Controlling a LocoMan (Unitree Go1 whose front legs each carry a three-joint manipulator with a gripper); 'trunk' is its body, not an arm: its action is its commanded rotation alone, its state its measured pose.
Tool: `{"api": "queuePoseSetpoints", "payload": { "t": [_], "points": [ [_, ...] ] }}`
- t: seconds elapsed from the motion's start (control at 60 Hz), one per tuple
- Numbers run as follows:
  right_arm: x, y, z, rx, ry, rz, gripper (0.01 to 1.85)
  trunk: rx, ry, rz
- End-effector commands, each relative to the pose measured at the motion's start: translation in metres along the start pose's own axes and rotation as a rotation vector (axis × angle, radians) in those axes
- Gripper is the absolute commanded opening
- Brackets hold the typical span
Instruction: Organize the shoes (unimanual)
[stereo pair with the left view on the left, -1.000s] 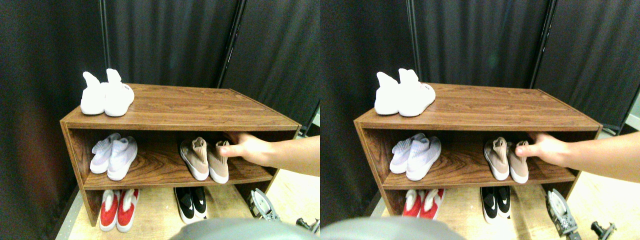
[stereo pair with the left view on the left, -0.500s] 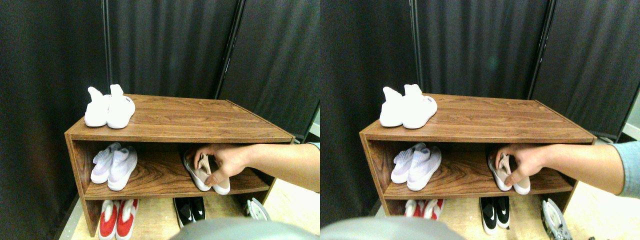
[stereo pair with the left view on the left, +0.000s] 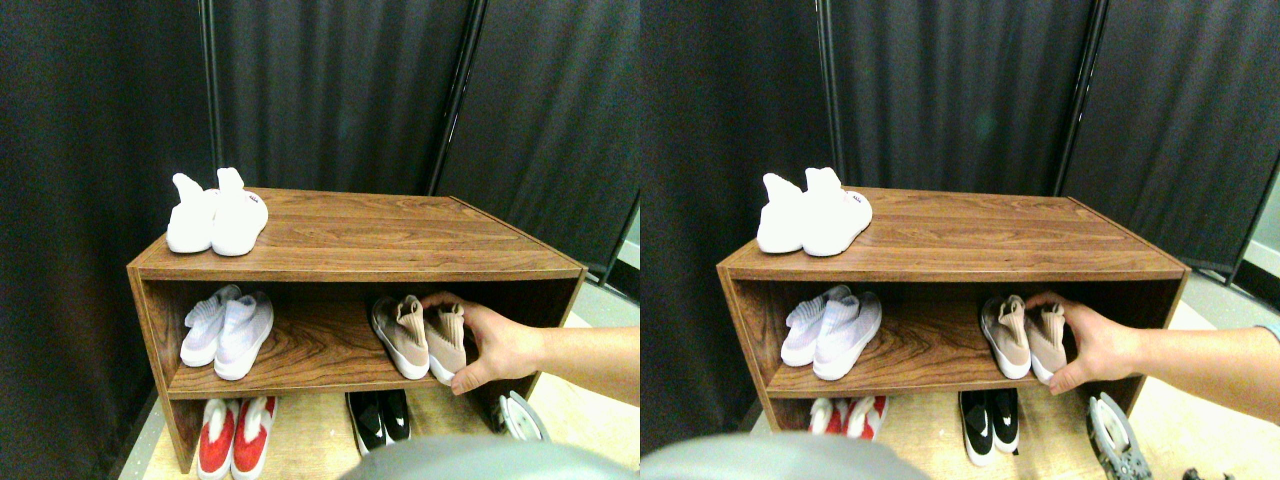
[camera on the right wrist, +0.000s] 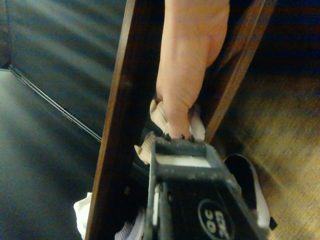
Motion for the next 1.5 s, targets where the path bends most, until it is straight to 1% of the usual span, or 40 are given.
{"api": "queuePoseSetpoints", "payload": {
  "t": [0.017,0.033,0.15,0.367,0.717,0.9,0.917,1.033,1.083,1.283,1.5],
  "points": [
    [0.0018,0.0053,0.0027,-0.007,-0.009,0.044,0.06,-0.008,0.003,0.004],
    [0.0018,0.0053,0.0027,-0.007,-0.009,0.044,0.06,-0.007,0.006,0.002],
    [0.0020,0.0060,0.0042,-0.011,-0.017,0.039,0.06,-0.008,0.004,0.003],
    [0.0033,0.0057,0.0050,-0.009,-0.009,0.034,0.06,-0.007,0.012,0.001],
    [0.0037,0.0057,0.0053,-0.011,-0.031,0.024,0.06,-0.005,0.020,-0.001],
    [0.0049,0.0041,0.0051,0.006,-0.043,0.018,0.06,-0.006,0.020,0.000],
    [0.0049,0.0040,0.0051,0.006,-0.043,0.017,0.06,-0.007,0.022,0.000],
    [0.0061,0.0028,0.0054,0.006,-0.030,0.015,0.06,-0.008,0.021,0.002],
    [0.0061,0.0031,0.0049,0.011,-0.042,0.011,0.06,-0.008,0.021,0.002],
    [0.0068,0.0034,0.0047,-0.005,-0.025,0.015,0.06,-0.009,0.020,0.003],
    [0.0079,0.0044,0.0047,-0.001,-0.031,0.019,0.06,-0.007,0.024,0.003]
  ]
}}
